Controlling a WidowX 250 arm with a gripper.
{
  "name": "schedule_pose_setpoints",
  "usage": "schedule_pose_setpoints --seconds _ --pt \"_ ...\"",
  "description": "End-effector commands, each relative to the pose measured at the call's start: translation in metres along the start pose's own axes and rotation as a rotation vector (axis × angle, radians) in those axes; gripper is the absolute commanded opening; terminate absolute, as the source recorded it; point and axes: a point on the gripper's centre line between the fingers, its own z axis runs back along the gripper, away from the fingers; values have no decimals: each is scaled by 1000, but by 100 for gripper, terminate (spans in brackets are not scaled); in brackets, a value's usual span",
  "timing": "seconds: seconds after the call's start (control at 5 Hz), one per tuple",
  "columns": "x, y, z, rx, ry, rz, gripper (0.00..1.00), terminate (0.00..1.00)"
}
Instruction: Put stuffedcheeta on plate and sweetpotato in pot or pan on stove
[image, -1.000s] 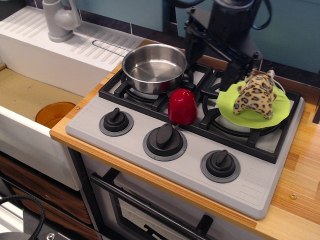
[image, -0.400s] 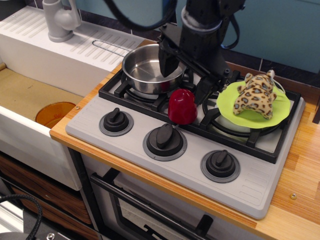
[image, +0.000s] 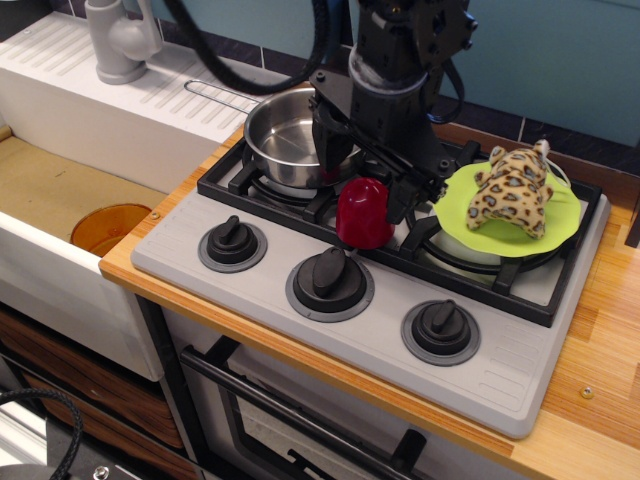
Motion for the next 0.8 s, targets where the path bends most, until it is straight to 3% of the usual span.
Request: schedule_pose_setpoints --seconds 0.0,0.6 --pt "13 0 2 -8 -67 14 100 0" --pt "10 2 -19 -22 -92 26 100 0"
